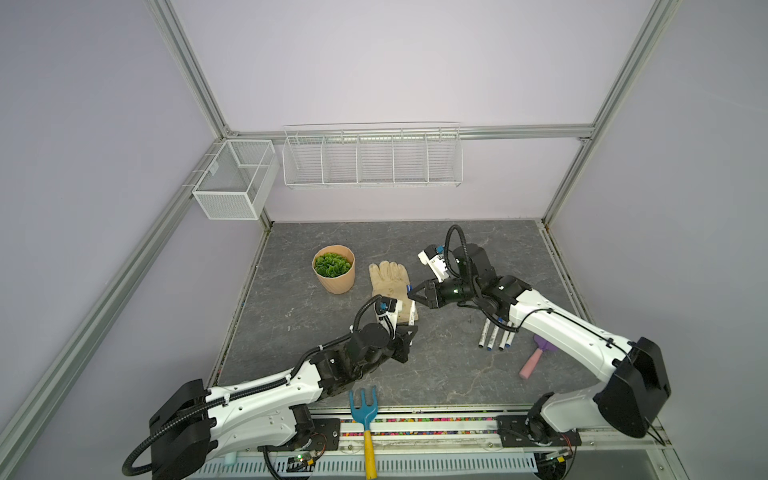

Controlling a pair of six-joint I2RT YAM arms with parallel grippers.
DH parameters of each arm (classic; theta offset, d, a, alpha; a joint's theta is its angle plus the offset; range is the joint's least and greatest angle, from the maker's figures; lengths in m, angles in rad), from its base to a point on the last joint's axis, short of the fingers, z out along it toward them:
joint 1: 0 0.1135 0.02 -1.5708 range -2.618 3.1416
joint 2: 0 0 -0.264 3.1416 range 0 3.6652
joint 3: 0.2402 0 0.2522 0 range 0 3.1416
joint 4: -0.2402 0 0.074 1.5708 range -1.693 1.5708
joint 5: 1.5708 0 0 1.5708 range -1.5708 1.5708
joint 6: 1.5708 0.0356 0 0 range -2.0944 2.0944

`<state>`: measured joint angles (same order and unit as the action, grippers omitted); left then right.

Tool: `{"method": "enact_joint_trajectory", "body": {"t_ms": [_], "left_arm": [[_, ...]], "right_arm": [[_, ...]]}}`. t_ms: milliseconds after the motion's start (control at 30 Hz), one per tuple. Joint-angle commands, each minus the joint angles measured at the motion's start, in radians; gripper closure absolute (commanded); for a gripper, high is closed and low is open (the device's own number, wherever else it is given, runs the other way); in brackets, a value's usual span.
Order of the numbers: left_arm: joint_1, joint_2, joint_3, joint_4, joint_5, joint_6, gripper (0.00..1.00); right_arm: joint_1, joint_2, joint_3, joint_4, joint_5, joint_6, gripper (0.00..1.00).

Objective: Insert the pens into the pen caps
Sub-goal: 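Push the blue cap down onto the black marker tip with the right gripper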

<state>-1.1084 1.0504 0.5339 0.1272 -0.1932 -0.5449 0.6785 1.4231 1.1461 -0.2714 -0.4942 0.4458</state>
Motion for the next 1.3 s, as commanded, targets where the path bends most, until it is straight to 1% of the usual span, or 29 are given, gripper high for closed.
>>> {"method": "enact_joint_trajectory", "body": {"t_ms": [0,267,667,933,1100,1267], "left_arm": [[-0.004,-0.020,-0.019,0.031,-0.006,-0.007,1.00],[-0.004,-0.032,-0.034,0.025,-0.015,-0.012,1.00],[-0.004,-0.016,-0.015,0.022,-0.011,-0.004,1.00],[-0.004,-0.014,-0.015,0.028,-0.016,-0.006,1.00],[0.000,-0.041,-0.038,0.070,-0.049,-0.015,1.00],[0.031,-0.048,-0.024,0.127,-0.038,-0.014,1.00]], "right_arm": [[-0.008,-0.045,-0.019,0.026,-0.008,0.005,0.93],[-0.015,-0.078,-0.051,0.052,-0.043,0.011,0.93],[-0.012,-0.018,-0.050,0.043,-0.082,0.002,0.93],[-0.008,-0.017,-0.043,0.029,-0.088,-0.011,0.93],[-0.005,-0.038,-0.048,0.002,-0.088,-0.028,0.93],[-0.006,-0.060,-0.056,-0.002,-0.116,-0.041,0.93]]}}
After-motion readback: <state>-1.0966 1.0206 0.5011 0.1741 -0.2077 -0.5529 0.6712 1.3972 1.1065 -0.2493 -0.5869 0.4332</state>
